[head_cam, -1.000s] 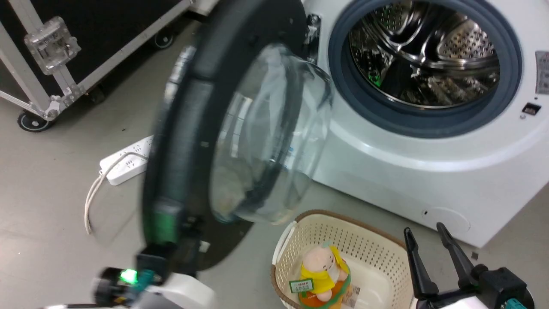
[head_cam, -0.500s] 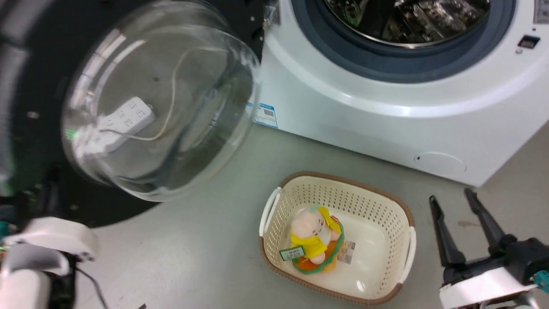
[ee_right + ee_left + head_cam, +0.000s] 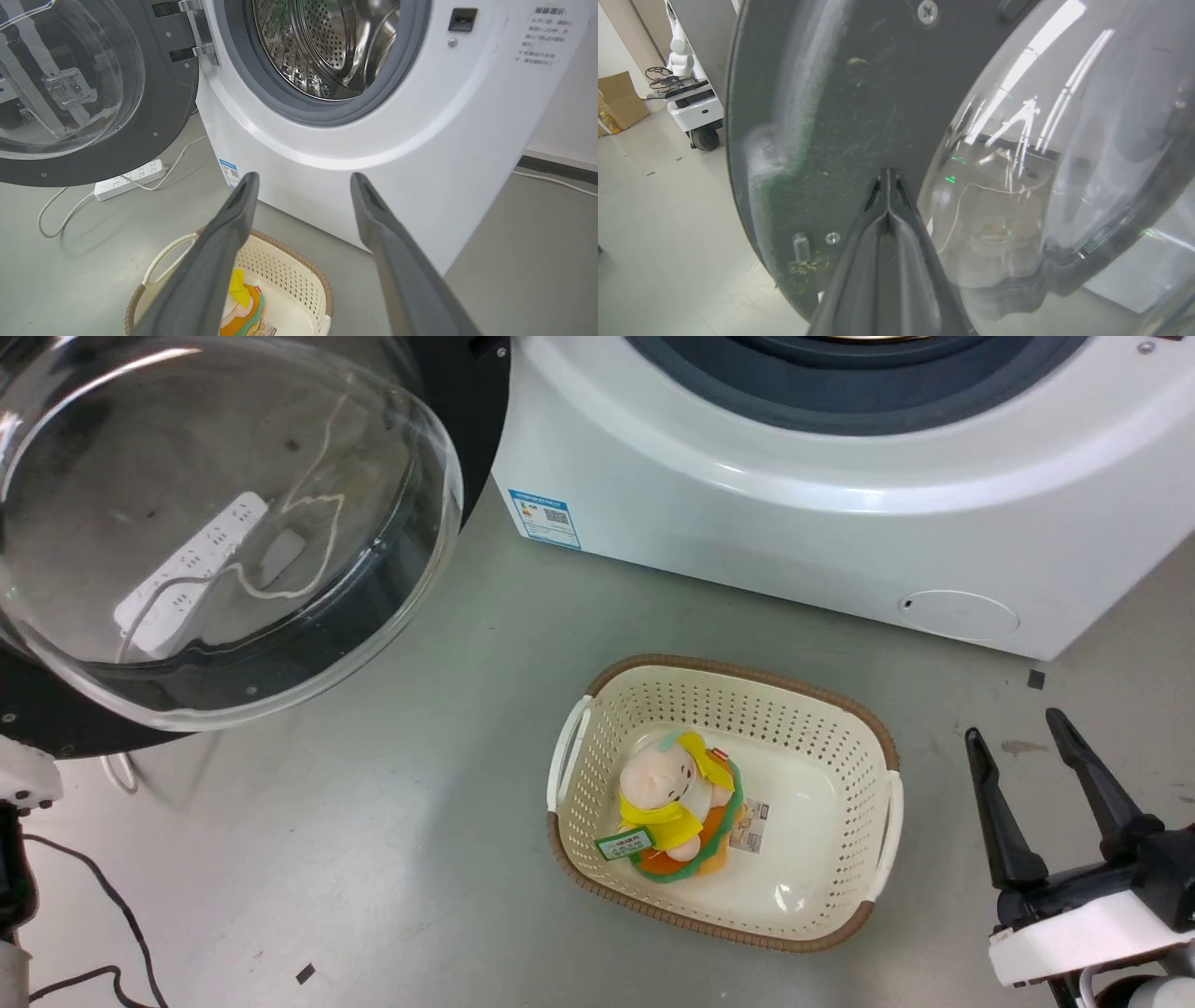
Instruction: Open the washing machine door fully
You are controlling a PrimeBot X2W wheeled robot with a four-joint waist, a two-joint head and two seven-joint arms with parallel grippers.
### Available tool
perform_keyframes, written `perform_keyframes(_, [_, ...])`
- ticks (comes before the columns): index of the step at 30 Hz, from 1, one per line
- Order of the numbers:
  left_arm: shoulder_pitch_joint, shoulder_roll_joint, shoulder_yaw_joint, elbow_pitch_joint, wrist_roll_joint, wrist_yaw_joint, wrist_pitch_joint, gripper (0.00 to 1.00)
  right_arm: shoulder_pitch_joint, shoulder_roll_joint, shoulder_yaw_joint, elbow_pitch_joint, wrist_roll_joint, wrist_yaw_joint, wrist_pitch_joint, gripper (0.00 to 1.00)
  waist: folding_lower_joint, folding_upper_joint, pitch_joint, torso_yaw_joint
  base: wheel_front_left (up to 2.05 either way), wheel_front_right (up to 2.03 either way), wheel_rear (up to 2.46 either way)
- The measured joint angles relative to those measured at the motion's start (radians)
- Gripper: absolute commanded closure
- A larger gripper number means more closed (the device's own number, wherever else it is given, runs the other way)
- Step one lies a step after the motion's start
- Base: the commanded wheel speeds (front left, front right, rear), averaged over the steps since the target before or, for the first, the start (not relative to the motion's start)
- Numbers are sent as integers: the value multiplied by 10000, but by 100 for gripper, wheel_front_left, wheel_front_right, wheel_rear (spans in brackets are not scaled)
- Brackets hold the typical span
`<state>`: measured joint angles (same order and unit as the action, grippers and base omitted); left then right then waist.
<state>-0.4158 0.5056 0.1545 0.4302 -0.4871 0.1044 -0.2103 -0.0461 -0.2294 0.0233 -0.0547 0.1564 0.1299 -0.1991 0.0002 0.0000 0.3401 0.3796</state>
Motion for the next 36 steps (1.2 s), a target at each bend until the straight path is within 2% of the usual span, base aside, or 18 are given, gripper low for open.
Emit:
perform_keyframes(5, [-102,48,-17,581,58,-163,-245,100,-4,29,-23,86,25,0,15,0,-2,1,-225,-113,0,0,0])
perform_keyframes(9, [58,10,-209,430,393,-219,-376,100,-3,278,-15,299,38,0,-159,0,-2,0,-669,-195,0,0,0])
perform_keyframes(12, [422,-430,-405,-132,520,-259,-389,100,13,629,-217,600,150,0,-301,0,-4,0,-1116,-256,0,0,0])
perform_keyframes(18, [1439,-1653,-953,-2029,911,-188,-462,100,240,1058,-385,1095,194,0,-464,0,-5,0,-2116,-394,0,0,0])
perform_keyframes(20, [1862,-1988,-1281,-2562,1072,-205,-460,100,314,1172,-548,1252,188,0,-506,0,-4,0,-2457,-470,0,0,0])
perform_keyframes(21, [2565,-2451,-1900,-3081,1266,-284,-460,100,439,1321,-642,1444,171,0,-537,0,-5,0,-2942,-645,0,0,0])
perform_keyframes(23, [2969,-2725,-2291,-3279,1346,-303,-458,100,486,1375,-575,1482,171,0,-541,0,-5,0,-3223,-812,0,0,0])
perform_keyframes(29, [3728,-3333,-3078,-3329,1620,-313,-460,100,670,1482,-330,1492,109,0,-581,0,-4,1,-3704,-1555,0,0,0])
perform_keyframes(36, [4087,-3591,-3584,-2986,2176,-284,-460,100,900,1565,-435,1486,-188,0,-581,0,-3,1,-3862,-2376,0,0,0])
